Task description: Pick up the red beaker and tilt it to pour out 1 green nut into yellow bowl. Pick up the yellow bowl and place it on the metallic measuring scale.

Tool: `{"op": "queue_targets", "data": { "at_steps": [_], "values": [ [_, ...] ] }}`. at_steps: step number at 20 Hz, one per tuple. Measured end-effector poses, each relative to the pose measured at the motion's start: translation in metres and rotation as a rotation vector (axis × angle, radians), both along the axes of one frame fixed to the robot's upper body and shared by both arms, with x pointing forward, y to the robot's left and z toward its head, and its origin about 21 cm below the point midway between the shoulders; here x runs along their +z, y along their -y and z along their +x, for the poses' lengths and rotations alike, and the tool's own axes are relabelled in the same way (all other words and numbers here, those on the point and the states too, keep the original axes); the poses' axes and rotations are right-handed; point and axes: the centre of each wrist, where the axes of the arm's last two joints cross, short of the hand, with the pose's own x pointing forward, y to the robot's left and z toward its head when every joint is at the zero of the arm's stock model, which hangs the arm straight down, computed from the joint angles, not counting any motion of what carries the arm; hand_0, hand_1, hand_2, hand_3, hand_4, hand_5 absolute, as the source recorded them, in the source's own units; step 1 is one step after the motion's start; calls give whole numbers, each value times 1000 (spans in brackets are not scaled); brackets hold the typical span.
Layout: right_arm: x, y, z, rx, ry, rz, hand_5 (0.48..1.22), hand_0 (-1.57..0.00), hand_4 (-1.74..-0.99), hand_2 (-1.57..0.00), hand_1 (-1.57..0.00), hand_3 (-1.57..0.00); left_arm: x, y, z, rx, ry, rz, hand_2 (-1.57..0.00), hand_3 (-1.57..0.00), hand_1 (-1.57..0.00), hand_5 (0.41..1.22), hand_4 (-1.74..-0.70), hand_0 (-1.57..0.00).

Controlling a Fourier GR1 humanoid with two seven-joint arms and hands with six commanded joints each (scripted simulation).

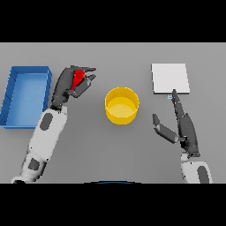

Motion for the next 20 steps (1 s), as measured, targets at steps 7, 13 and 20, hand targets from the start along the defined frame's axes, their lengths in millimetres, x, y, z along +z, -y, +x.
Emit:
{"op": "queue_targets", "data": {
  "at_steps": [7, 13, 20],
  "values": [
    [3, -1, -4, 0, -14, -7, 711, 1, -1248, 1, 1, 1, 12, 10, 2, -108, -26, 269, -1565, -1565, -1565, 1112, -1734, -1564],
    [5, -1, -5, 8, -9, 7, 721, 1, -1267, 1, 1, 1, 37, 30, 18, -221, 115, 755, -1569, -1569, -1569, 1152, -1739, -1569],
    [4, 3, -5, -4, 0, 9, 697, 1, -1258, 1, 1, 1, 50, 60, 34, -385, 218, 1213, -1571, -1571, -1571, 1206, -1613, -1571]
  ]
}}
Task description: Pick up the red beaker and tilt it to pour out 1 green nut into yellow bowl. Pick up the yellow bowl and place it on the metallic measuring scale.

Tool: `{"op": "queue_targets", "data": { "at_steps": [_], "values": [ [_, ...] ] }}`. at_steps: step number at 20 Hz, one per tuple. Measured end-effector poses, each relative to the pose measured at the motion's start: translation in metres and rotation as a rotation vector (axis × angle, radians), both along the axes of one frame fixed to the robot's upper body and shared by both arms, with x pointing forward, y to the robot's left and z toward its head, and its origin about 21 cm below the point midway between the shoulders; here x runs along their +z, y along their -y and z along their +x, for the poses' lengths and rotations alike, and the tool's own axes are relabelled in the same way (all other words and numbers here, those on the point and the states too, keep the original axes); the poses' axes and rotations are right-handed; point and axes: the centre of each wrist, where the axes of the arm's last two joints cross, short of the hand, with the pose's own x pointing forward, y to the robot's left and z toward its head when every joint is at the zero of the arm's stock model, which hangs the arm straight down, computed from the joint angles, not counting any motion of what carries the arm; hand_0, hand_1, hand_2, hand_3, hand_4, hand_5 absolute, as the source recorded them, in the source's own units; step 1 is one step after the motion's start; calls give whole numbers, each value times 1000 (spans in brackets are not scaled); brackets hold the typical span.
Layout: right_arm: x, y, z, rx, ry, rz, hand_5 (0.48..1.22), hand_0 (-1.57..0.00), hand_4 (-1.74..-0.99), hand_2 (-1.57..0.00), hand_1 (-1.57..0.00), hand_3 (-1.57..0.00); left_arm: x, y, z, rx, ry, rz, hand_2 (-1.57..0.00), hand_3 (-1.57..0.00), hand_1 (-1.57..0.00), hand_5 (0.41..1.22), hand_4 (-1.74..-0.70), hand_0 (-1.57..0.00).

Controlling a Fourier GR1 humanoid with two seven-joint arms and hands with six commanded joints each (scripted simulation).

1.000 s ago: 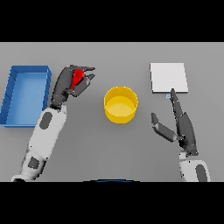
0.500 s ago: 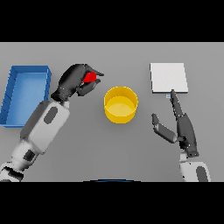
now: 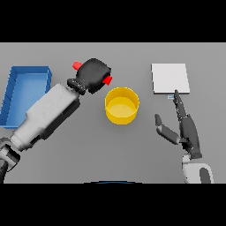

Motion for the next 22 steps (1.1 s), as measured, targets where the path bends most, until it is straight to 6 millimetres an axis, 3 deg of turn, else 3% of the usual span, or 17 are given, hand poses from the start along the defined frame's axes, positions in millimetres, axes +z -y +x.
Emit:
{"op": "queue_targets", "data": {
  "at_steps": [11, 22],
  "values": [
    [-3, -8, 5, -29, -2, 2, 649, 1, -1191, 1, 1, 1, 21, 49, 7, -169, 60, 550, -1571, -1571, -1571, 1220, -1728, -1571],
    [-2, -7, 3, -41, 5, -11, 627, 1, -1153, 1, 1, 1, 15, 77, 6, -342, 282, 927, -1571, -1571, -1571, 1221, -1734, -1571]
  ]
}}
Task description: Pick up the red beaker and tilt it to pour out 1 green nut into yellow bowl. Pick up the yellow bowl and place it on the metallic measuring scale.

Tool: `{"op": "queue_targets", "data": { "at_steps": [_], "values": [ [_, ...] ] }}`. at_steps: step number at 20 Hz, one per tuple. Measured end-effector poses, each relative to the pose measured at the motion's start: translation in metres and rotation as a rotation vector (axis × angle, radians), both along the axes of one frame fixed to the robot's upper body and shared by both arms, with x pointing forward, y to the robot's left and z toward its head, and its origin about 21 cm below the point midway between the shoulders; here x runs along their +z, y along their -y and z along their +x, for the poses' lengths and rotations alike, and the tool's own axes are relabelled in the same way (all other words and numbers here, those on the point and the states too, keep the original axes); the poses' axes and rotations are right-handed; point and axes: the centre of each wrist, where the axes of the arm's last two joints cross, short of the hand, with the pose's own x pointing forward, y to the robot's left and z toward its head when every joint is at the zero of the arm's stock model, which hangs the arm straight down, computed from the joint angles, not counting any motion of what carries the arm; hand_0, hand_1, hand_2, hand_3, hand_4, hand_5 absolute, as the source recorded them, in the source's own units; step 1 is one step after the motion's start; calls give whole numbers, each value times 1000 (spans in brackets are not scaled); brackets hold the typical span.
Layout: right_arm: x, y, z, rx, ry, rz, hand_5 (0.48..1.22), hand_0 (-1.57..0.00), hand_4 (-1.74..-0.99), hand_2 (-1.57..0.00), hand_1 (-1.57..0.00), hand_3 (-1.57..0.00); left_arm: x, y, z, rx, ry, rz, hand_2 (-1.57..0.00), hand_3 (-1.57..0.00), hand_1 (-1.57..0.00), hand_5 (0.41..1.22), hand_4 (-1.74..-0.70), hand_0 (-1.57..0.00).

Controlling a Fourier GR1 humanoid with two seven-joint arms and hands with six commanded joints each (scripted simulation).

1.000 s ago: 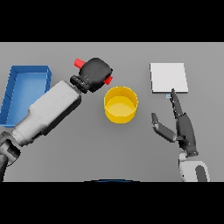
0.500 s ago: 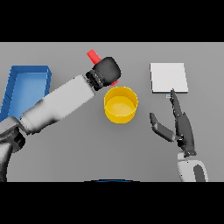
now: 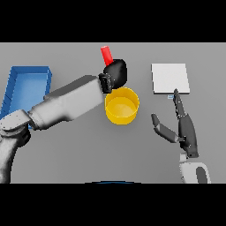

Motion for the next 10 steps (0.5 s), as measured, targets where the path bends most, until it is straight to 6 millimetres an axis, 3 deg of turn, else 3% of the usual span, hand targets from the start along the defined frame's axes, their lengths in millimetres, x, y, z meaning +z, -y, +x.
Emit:
{"op": "queue_targets", "data": {
  "at_steps": [7, 10],
  "values": [
    [1, 5, 0, -16, -14, -3, 634, 1, -1151, 1, 1, 1, 0, 24, -7, -100, 89, 130, -1571, -1571, -1571, 1221, -1720, -1571],
    [-2, 2, -3, -5, -7, 2, 636, 1, -1153, 1, 1, 1, 15, 27, -3, -122, 106, 168, -1571, -1571, -1571, 1221, -1721, -1571]
  ]
}}
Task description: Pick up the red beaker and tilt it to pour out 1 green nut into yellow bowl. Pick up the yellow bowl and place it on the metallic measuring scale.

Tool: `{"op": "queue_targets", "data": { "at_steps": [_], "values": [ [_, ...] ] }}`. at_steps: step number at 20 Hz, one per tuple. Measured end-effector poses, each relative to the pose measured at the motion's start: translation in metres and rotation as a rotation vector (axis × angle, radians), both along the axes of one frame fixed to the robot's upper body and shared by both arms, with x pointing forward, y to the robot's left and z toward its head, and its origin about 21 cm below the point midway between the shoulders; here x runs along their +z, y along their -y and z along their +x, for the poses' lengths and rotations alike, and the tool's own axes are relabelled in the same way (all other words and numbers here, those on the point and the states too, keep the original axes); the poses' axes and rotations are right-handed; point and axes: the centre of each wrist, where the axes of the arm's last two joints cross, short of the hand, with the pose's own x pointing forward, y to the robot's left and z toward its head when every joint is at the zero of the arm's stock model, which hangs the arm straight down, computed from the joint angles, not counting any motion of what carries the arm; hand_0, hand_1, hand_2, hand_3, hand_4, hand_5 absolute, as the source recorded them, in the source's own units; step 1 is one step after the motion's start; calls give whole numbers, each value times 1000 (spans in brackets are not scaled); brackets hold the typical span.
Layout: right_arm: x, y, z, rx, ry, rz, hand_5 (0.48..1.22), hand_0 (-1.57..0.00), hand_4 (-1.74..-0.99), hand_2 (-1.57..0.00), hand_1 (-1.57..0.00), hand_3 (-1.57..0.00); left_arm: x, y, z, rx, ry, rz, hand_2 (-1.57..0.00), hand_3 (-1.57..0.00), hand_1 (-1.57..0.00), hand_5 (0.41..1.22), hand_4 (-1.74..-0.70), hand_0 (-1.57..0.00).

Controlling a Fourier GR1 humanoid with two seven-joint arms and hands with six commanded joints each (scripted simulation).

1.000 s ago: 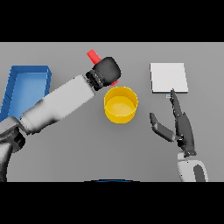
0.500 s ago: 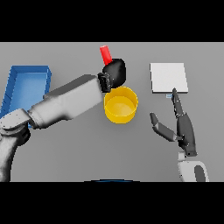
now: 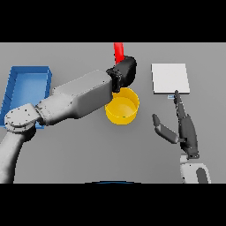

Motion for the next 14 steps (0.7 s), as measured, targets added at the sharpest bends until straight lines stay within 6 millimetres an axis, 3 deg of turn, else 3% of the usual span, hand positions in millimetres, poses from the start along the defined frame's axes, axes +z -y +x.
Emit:
{"op": "queue_targets", "data": {
  "at_steps": [4, 6, 10, 12, 14],
  "values": [
    [0, -1, 3, 17, 17, 20, 654, 1, -1154, 1, 1, 1, 57, -4, 21, 16, 132, 3, -1571, -1571, -1571, 1221, -1725, -1571],
    [1, -2, 4, 24, 30, 0, 660, 1, -1160, 1, 1, 1, 88, -11, 32, 53, 159, -74, -1571, -1179, -1571, 1221, -1731, -1571],
    [0, -5, 3, 44, 33, 13, 658, 1, -1156, 1, 1, 1, 166, -46, 60, 223, 237, -352, -1571, -1410, -1571, 1221, -1729, -1571],
    [-2, -5, 2, 36, 27, -3, 641, 1, -1146, 1, 1, 1, 192, -73, 71, 344, 203, -587, -1571, -1468, -1571, 1221, -1734, -1571],
    [0, -5, 8, 8, 15, -41, 633, 1, -1144, 1, 1, 1, 207, -110, 80, 510, 136, -888, -1571, -1417, -1571, 1221, -1736, -1571]
  ]
}}
